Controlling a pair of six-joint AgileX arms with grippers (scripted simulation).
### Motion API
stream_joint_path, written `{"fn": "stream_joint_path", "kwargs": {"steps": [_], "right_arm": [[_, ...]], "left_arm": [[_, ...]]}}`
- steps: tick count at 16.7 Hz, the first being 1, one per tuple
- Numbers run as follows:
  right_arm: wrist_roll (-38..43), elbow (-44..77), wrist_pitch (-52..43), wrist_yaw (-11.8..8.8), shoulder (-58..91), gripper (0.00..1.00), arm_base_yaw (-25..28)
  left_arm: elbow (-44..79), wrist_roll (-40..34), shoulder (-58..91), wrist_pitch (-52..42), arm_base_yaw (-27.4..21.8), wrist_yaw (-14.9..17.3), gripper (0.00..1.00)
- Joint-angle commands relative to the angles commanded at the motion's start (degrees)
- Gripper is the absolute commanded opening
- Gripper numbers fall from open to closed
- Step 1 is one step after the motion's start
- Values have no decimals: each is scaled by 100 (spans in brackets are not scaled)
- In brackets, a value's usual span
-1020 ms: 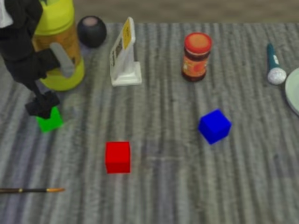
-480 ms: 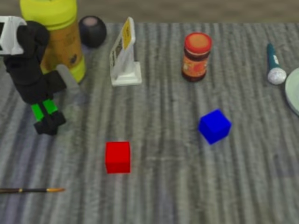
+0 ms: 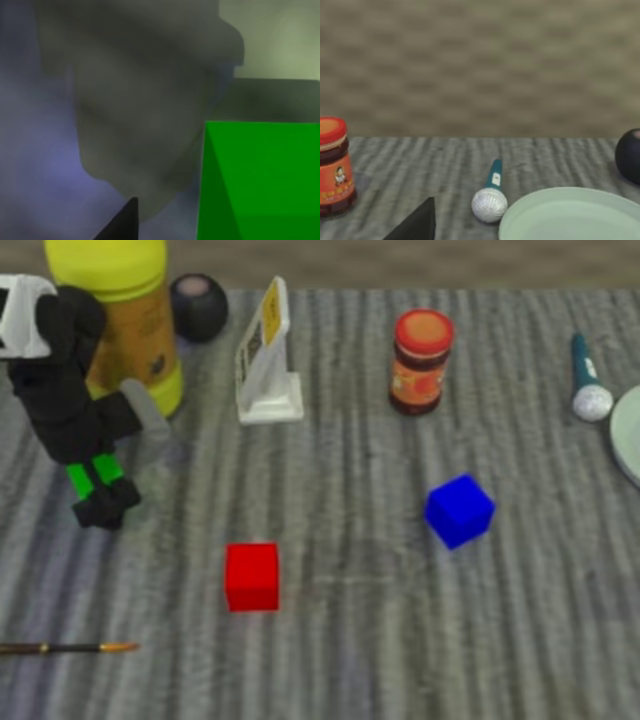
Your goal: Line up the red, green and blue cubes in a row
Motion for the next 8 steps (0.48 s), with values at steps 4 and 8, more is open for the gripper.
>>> {"fn": "stream_joint_path", "kwargs": {"steps": [4,8], "right_arm": [[0,0,0,0,0,100,0],[0,0,0,0,0,100,0]], "left_arm": [[0,0,0,0,0,0,32],[0,0,0,0,0,0,2]]}}
